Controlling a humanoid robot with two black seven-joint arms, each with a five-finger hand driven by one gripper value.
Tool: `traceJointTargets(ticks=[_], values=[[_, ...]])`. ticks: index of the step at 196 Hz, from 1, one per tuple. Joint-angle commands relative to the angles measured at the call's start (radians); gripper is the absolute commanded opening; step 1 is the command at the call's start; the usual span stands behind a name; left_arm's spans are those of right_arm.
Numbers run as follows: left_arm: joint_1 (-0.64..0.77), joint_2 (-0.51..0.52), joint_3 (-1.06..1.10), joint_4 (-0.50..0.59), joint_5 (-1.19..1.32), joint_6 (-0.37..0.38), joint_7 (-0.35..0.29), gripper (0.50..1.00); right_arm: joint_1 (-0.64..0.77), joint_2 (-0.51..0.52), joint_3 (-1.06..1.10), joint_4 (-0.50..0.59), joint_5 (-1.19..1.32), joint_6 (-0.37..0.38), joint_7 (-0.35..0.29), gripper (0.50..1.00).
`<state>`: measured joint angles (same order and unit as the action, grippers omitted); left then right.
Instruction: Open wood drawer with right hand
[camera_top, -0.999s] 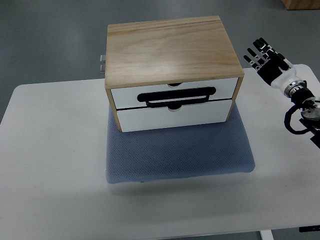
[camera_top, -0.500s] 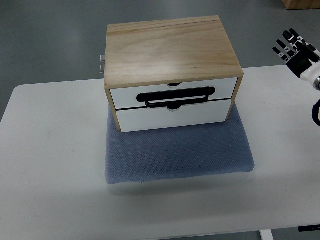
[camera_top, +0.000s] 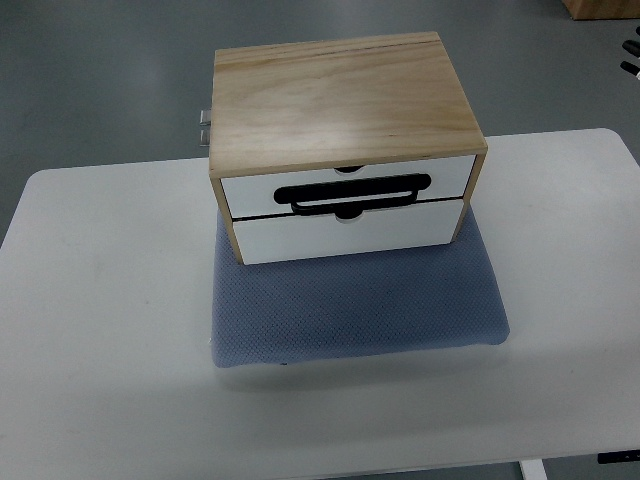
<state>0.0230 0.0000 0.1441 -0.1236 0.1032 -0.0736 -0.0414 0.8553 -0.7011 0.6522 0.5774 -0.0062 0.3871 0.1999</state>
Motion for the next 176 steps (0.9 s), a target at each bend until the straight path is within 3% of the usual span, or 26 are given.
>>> traceJointTargets(ticks=[1,44,105,176], values=[[0.0,0.0,0.0,-0.001,0.0,0.0,0.0,1.0,0.004,-0.014,-0.002,0.064,-0.121,0.041,0.052,0.944],[0.0,0.0,0.0,0.001,0.0,0.0,0.0,1.0,0.022,-0.147,-0.036,0.279,-0.325,0.072,0.128,0.944],[0.0,0.0,0.0,-0.001,0.0,0.0,0.0,1.0,0.294,-0.325,-0.368,0.571,-0.431,0.154,0.254,0.944],[0.0,0.0,0.0,-0.001,0.0,0.0,0.0,1.0,0.551,-0.37,-0.641,0.878,-0.574,0.141,0.259,0.944]])
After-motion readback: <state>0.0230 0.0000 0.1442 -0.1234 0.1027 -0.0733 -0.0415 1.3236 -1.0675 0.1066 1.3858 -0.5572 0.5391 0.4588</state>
